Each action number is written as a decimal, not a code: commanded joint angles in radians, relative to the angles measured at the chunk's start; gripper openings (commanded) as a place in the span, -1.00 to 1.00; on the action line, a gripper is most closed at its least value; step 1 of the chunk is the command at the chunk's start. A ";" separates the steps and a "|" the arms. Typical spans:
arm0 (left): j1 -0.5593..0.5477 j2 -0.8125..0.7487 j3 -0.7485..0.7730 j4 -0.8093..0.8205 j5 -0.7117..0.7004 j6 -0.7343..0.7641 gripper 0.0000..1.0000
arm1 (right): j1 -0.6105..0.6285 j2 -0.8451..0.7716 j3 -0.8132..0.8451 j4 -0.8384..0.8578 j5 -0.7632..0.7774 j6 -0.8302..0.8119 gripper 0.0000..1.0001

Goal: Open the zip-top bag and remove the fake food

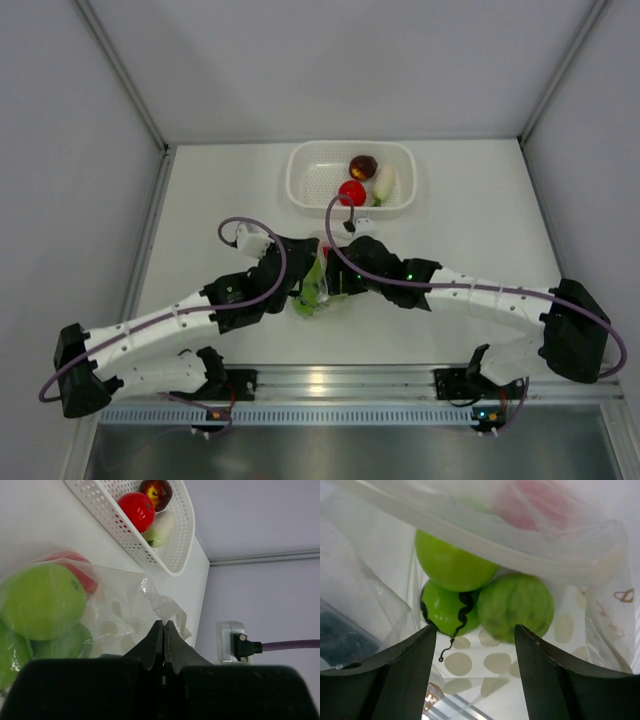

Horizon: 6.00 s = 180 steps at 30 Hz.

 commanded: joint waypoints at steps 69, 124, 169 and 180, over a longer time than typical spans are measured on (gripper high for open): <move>0.001 0.004 -0.125 0.155 0.204 0.109 -1.00 | -0.066 0.421 -0.008 0.772 0.173 -0.073 0.72; 0.164 -0.229 -0.240 0.032 0.086 0.243 -1.00 | -0.411 0.096 0.314 -0.044 0.066 -0.374 0.01; 0.164 -0.260 -0.143 0.013 0.144 0.238 -1.00 | -0.363 -0.015 0.070 0.262 -0.555 -0.224 0.18; 0.164 -0.189 -0.095 0.016 0.221 0.149 -1.00 | -0.067 -0.089 -0.027 0.361 -0.169 -0.064 0.14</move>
